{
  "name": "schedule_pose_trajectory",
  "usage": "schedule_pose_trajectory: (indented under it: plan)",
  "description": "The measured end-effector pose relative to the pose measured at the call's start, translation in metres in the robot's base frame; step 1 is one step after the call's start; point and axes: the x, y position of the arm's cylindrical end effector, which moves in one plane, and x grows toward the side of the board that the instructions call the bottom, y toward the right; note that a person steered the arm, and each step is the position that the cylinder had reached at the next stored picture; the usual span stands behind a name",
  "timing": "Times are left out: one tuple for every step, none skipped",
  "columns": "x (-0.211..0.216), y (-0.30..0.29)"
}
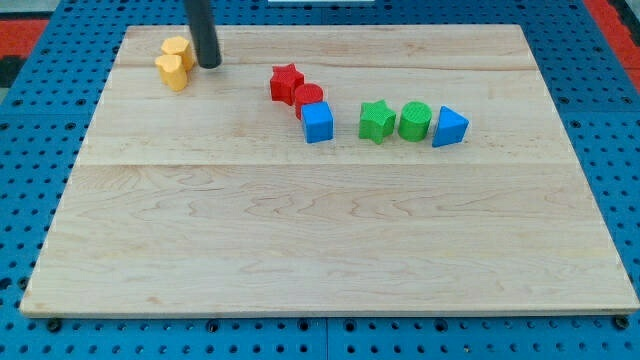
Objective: Slightly touch right to the yellow heart
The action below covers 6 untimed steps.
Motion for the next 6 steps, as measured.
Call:
schedule_pose_trajectory:
  plan:
    - [0.009, -0.006]
    - [0.022, -0.006]
    - [0.027, -0.006]
    - [0.027, -0.006]
    - [0.027, -0.006]
    - [0.026, -0.006]
